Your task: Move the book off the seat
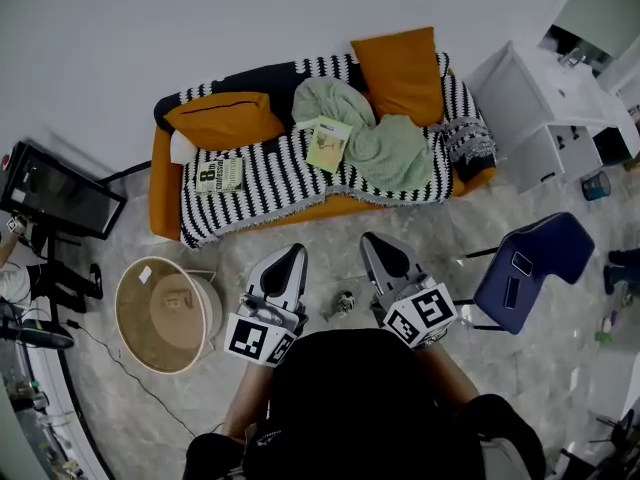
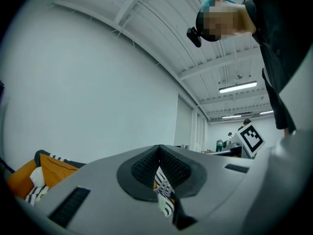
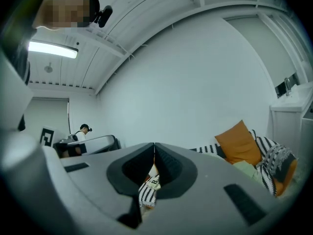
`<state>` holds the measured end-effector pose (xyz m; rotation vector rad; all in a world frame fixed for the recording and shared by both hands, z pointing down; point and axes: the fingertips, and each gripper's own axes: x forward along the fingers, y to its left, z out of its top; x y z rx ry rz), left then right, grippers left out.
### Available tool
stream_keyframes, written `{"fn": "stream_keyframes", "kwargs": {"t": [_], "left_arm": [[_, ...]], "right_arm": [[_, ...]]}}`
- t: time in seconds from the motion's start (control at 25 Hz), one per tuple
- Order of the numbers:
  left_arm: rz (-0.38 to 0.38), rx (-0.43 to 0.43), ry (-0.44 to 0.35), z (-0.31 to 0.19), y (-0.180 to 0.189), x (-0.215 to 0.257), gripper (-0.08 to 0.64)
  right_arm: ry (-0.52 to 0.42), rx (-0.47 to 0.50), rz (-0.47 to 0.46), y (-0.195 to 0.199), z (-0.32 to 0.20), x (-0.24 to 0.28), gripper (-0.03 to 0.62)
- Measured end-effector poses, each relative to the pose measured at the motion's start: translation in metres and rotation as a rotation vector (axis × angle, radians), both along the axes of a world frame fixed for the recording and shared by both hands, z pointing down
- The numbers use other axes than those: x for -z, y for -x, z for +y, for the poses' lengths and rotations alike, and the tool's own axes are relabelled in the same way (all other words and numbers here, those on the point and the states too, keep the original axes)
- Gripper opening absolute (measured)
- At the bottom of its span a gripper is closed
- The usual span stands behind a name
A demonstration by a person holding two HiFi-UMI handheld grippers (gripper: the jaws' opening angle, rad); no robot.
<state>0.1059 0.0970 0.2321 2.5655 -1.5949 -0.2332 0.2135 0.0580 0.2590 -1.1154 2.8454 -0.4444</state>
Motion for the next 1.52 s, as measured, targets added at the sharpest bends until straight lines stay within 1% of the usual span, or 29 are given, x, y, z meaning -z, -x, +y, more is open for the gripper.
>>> {"fn": "stream_keyframes", "kwargs": {"t": [0.32, 0.52, 0.72, 0.84, 1.0, 1.16, 1.28, 1.52], "left_arm": [[0.001, -0.012, 0.004, -0.035, -0.008, 0.001, 0.011], [0.008, -0.054, 0.018, -0.066, -0.012, -0.009, 0.011], [0.016, -0.101, 0.028, -0.108, -0.01, -0.016, 0.011], [0.037, -0.104, 0.038, -0.135, 0.003, -0.022, 0.011], [0.062, -0.113, 0.062, -0.175, 0.027, -0.033, 0.011], [0.049, -0.151, 0.058, -0.212, 0.046, -0.035, 0.011], [0.032, -0.183, 0.05, -0.234, 0.056, -0.036, 0.011], [0.039, -0.216, 0.068, -0.262, 0.08, -0.048, 0.011]], "right_arm": [[0.013, -0.01, -0.005, -0.01, -0.031, -0.002, 0.014], [0.019, -0.05, 0.004, -0.014, -0.054, -0.006, 0.014], [0.047, -0.095, 0.028, -0.012, -0.093, -0.013, 0.015], [0.052, -0.099, 0.045, 0.001, -0.122, -0.014, 0.015], [0.052, -0.1, 0.067, 0.027, -0.161, -0.015, 0.015], [0.046, -0.109, 0.07, 0.054, -0.192, -0.016, 0.015], [0.061, -0.123, 0.079, 0.067, -0.211, -0.023, 0.015], [0.086, -0.15, 0.095, 0.089, -0.238, -0.036, 0.015]]}}
